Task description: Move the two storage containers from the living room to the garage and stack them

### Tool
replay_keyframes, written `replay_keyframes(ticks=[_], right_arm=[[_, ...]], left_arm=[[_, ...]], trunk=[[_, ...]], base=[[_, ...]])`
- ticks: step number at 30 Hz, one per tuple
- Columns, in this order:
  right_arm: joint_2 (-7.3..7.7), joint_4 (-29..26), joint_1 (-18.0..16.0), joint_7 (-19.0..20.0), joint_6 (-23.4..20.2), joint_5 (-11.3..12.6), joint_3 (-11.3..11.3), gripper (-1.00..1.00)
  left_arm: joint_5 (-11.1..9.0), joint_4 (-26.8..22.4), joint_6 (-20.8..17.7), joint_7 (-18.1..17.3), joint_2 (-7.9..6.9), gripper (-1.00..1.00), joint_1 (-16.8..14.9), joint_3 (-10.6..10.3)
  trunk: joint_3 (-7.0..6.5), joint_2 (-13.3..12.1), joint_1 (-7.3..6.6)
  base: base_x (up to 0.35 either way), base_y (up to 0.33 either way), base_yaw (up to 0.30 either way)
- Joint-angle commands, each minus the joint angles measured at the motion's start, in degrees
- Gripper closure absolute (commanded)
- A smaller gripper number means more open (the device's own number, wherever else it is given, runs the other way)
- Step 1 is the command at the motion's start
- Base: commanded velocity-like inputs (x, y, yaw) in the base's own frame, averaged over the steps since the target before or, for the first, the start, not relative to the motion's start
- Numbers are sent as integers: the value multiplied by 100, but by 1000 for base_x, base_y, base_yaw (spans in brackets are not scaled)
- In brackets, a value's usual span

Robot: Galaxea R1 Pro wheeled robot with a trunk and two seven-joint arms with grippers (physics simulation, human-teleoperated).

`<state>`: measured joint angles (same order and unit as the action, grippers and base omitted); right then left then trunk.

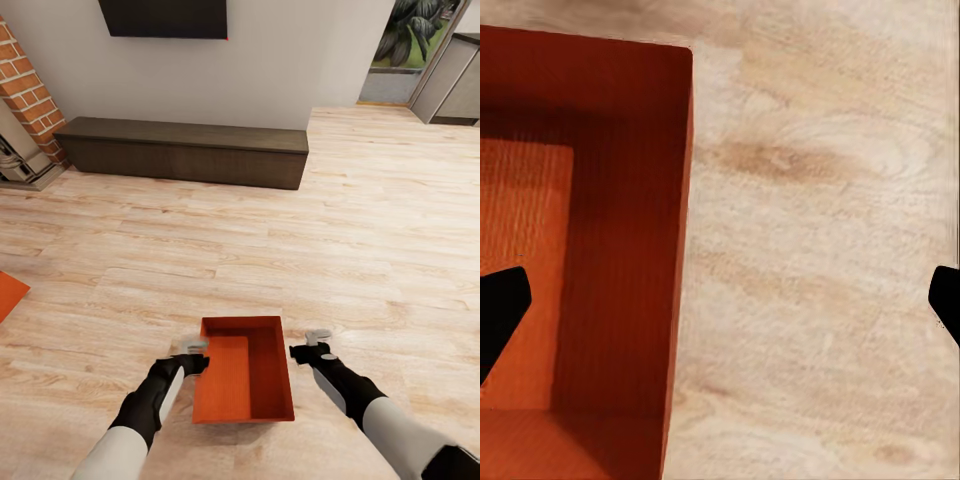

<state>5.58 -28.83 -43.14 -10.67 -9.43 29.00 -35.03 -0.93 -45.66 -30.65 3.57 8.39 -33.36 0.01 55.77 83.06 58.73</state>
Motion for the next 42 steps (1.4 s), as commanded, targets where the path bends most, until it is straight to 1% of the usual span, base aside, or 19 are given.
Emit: replay_keyframes(ticks=[1,3,4,6,8,11,14,16,19,21,22,25,27,29,35,39,42], right_arm=[[-30,42,-59,-93,-22,79,-48,-100],[-245,424,-276,-211,31,157,-47,-100],[-311,545,-330,-228,52,168,-49,-100],[-575,1027,-495,-273,231,194,-53,-100],[-713,1312,-559,-288,465,203,-55,-100],[-846,1680,-606,-300,802,222,-52,-100],[-916,1812,-614,-303,934,231,-47,-100],[-965,1873,-620,-304,1127,260,-30,-100],[-994,1973,-622,-304,1346,400,14,-100],[-1009,2103,-620,-304,1407,480,20,-100],[-1046,2207,-620,-304,1438,517,18,-100],[-1107,2284,-618,-304,1466,506,-10,-100],[-1123,2306,-617,-303,1474,483,-32,-100],[-1127,2315,-617,-299,1480,468,-48,-100],[-1129,2320,-617,-292,1487,446,-55,-100],[-1135,2321,-617,-274,1487,328,-36,-100],[-1134,2328,-617,-255,1488,285,-26,-100]], left_arm=[[-10,68,5,25,10,-100,-79,2],[-12,356,151,28,28,-100,-310,5],[-2,435,185,28,32,-100,-355,6],[45,774,316,32,42,-100,-467,-2],[64,990,410,35,41,-100,-509,-10],[85,1212,526,61,40,-100,-551,-23],[118,1304,559,178,40,-100,-560,-25],[186,1392,616,303,40,-100,-564,-34],[270,1458,752,373,35,-100,-570,-42],[295,1487,837,390,37,-100,-582,-43],[308,1554,891,399,39,-100,-613,-44],[321,1815,989,405,29,-100,-725,-45],[323,2003,1188,406,11,-100,-803,-45],[322,2082,1354,407,2,-100,-840,-44],[321,2090,1463,408,3,-100,-862,-38],[318,2066,1459,412,12,-100,-865,-32],[308,2057,1452,415,24,-100,-865,-25]], trunk=[[4,2,0],[4,2,0],[4,2,0],[4,2,0],[4,2,0],[4,2,0],[4,2,0],[4,2,0],[4,2,0],[4,2,0],[4,2,0],[4,2,0],[4,2,0],[4,2,0],[4,2,0],[4,2,0],[4,2,0]], base=[[0,0,0],[0,0,0],[0,0,0],[0,0,0],[0,0,0],[0,0,0],[0,0,0],[0,0,0],[0,0,0],[0,0,0],[0,0,0],[0,0,0],[0,0,0],[0,0,0],[0,0,0],[0,0,0],[0,0,0]])
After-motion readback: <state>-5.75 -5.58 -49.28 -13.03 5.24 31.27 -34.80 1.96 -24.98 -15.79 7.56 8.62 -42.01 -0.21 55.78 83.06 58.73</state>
